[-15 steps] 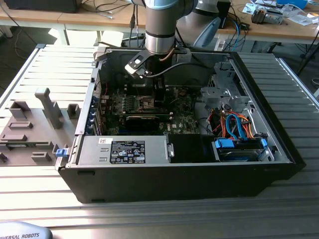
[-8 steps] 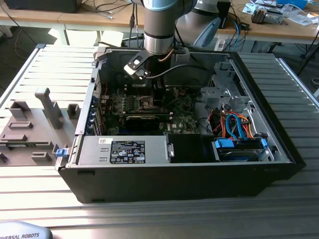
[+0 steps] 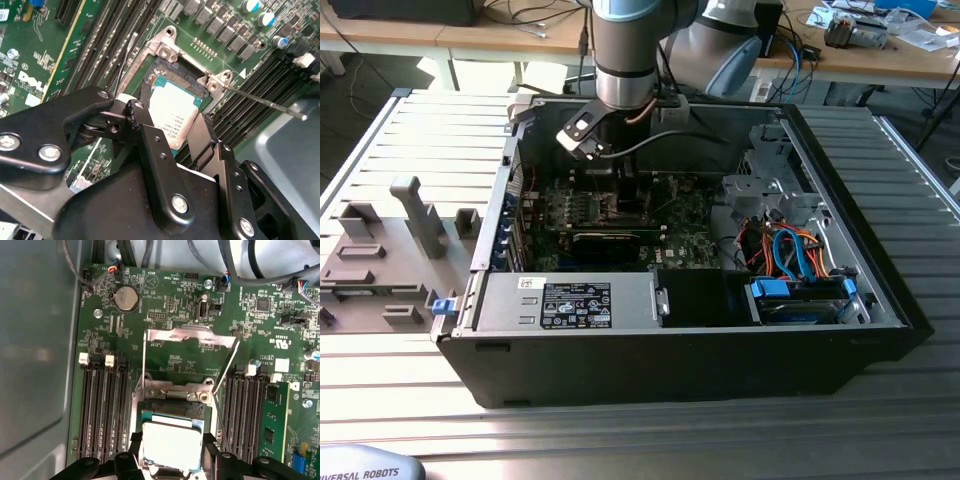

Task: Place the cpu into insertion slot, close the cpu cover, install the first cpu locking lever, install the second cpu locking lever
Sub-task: 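Place the cpu into insertion slot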

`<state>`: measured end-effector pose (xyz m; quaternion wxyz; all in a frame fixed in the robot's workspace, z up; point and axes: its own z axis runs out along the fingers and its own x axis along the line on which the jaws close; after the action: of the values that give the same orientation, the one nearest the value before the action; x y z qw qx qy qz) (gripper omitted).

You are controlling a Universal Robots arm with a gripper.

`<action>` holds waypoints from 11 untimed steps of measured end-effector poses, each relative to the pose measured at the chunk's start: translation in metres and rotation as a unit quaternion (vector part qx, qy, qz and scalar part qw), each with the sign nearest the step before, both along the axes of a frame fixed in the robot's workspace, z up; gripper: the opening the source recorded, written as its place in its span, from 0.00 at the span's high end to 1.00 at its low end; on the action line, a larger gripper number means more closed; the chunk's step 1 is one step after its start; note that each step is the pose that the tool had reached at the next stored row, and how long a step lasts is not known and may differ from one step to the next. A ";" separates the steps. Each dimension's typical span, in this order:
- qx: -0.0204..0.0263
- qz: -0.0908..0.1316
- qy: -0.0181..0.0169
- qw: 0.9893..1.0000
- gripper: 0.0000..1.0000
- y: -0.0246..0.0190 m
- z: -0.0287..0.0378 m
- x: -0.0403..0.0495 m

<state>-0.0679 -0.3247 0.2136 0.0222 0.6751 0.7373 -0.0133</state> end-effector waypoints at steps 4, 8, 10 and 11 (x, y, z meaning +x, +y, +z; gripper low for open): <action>0.000 0.010 0.000 1.000 0.47 -0.0001 0.0000 -0.0026; 0.000 0.017 0.000 1.000 0.47 -0.0001 -0.0001 -0.0029; 0.000 0.017 0.000 1.000 0.45 -0.0001 -0.0001 -0.0029; 0.000 0.017 0.000 1.000 0.39 -0.0001 -0.0001 -0.0029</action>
<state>-0.0708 -0.3248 0.2135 0.0223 0.6624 0.7487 -0.0127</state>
